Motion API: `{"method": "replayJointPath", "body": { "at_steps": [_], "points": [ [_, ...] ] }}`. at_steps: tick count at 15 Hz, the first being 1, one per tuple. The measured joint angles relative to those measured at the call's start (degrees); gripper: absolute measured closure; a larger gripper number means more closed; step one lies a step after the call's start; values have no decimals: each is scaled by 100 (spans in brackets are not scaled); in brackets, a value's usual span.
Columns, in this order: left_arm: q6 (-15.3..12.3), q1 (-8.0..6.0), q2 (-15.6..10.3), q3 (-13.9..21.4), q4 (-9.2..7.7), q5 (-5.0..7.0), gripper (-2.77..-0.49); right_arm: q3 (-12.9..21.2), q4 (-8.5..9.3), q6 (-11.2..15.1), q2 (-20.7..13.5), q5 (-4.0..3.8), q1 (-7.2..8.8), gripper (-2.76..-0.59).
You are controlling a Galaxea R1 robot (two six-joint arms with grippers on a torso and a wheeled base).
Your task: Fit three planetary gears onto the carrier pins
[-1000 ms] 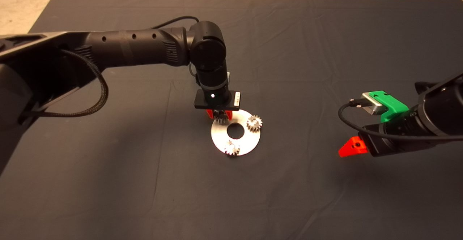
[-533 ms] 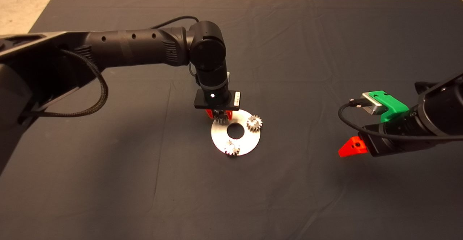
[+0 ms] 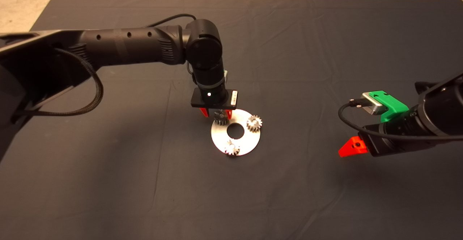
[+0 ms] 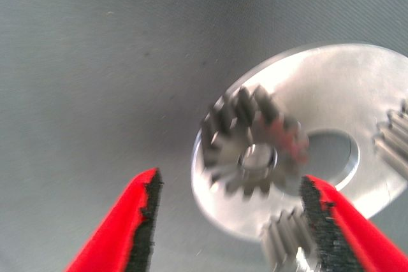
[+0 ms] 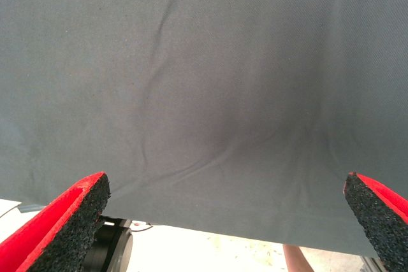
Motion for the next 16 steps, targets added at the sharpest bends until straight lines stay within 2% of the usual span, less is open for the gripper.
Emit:
{"method": "replayJointPath", "body": {
  "at_steps": [1,2,4,5,6,7,8,11,13,16],
  "points": [
    [22,-111,-64,78,-35,1,-162,0,0,0,2,2,0,-275],
    [61,-263,-139,156,-121,-2,-162,0,0,0,2,4,0,-275],
    [74,-502,-413,471,-189,-3,-162,-2,0,0,-13,0,0,-275],
    [74,-540,-615,665,-251,-19,-162,0,0,0,-13,-5,0,-275],
    [71,-547,-867,904,-283,34,-162,0,0,0,-13,0,0,-275],
    [43,-550,-1157,1190,-314,135,-163,0,0,0,-12,0,0,-275],
    [-41,-551,-1454,1472,-344,227,-171,0,0,0,-11,2,0,-275],
    [-155,-650,-2659,2488,-427,508,-181,0,0,0,-11,0,1,-275],
    [-201,-677,-3299,2949,-557,571,-189,0,0,0,-9,2,0,-275],
    [-212,-679,-4032,3737,-901,580,-189,18,0,2,5,4,0,-275]
  ]
}}
